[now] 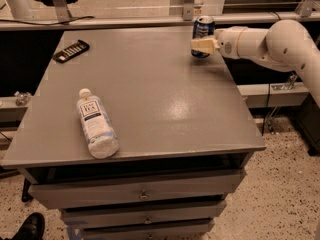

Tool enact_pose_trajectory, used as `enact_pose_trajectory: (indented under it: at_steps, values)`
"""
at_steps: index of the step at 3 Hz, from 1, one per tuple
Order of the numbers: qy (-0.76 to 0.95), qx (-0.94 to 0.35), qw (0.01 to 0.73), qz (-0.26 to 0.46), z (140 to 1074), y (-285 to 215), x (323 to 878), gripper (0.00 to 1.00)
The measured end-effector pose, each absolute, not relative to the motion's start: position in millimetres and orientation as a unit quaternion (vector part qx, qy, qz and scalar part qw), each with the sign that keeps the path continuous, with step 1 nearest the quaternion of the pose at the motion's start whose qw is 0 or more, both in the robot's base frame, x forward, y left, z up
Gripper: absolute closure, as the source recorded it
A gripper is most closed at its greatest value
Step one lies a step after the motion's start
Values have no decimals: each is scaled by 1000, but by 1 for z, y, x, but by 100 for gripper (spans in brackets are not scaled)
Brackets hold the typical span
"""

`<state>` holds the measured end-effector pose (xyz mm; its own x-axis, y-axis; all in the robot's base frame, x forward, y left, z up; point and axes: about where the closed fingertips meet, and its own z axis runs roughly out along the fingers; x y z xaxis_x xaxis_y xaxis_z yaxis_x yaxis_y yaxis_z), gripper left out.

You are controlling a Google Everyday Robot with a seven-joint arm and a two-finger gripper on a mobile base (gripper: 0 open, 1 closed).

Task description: Move pepsi can near blue plastic bottle

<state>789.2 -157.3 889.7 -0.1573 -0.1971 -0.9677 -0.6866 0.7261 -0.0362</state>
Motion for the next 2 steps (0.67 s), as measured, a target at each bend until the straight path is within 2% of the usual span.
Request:
enact_pose_trajectory:
  at_steps: [1,2]
  values:
    - [707,-318,584,243,923,-142,767,100]
    - [675,-336,584,300,955,-113,732,100]
